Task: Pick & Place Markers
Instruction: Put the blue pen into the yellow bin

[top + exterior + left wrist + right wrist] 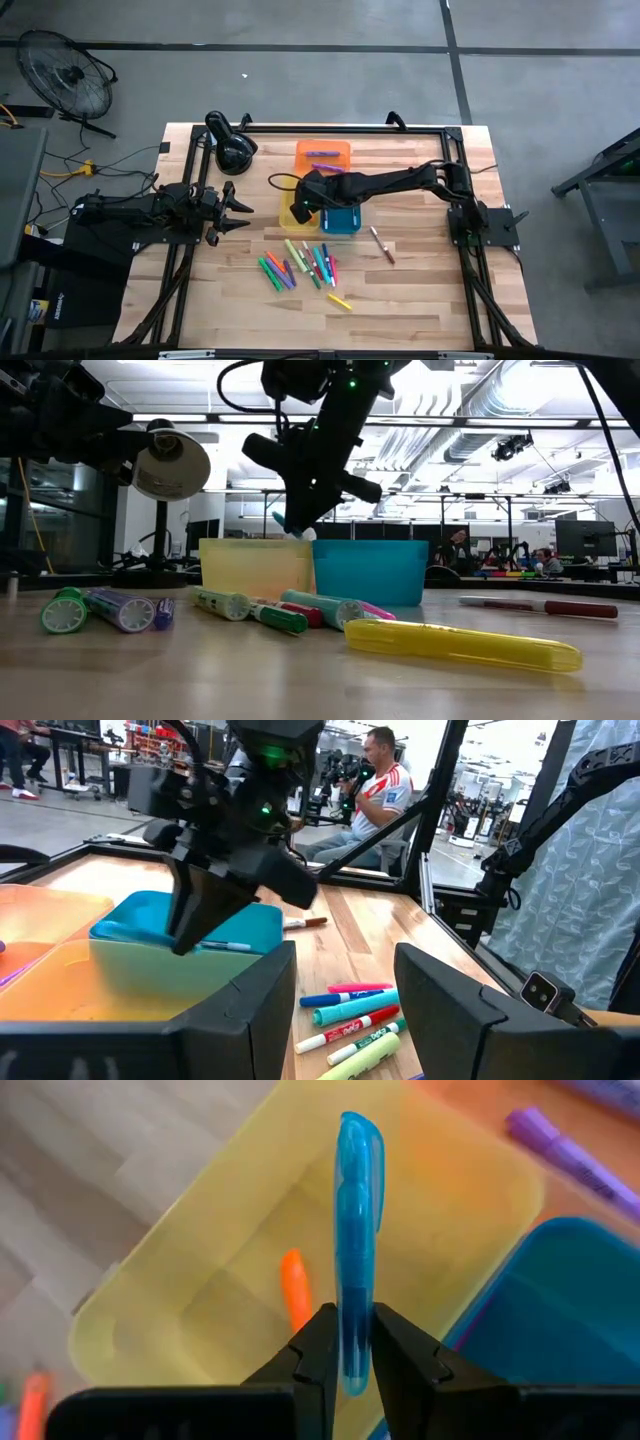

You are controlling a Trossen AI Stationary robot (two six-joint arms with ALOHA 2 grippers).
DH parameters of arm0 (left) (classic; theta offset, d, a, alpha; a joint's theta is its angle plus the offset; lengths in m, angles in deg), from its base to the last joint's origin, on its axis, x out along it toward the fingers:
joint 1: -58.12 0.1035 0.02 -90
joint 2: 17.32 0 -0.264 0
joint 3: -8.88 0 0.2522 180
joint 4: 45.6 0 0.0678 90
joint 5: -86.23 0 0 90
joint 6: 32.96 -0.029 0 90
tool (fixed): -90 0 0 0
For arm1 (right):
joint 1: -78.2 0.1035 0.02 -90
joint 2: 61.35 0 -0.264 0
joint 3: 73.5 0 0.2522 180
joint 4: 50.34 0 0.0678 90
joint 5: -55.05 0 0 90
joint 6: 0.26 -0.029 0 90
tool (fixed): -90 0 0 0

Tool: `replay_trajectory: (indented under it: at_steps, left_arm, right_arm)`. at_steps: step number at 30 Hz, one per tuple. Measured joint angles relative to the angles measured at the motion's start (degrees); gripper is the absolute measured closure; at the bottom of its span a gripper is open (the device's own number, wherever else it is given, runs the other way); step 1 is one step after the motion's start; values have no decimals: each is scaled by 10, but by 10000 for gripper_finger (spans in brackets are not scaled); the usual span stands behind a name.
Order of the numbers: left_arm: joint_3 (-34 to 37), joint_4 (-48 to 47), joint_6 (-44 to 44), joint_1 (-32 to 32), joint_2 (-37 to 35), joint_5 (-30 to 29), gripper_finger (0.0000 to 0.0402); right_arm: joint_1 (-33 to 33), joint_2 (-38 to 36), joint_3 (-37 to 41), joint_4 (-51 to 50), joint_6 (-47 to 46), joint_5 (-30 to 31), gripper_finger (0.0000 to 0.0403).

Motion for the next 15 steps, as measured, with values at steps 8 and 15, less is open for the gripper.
replay_trajectory:
  at_steps: [8, 15]
  left_arm:
    - [0, 0, 0, 0, 0, 0, 232]
    - [0, 0, 0, 0, 0, 0, 232]
  right_arm:
    - [13, 0, 0, 0, 1, -18, 363]
    - [13, 0, 0, 0, 28, -52, 340]
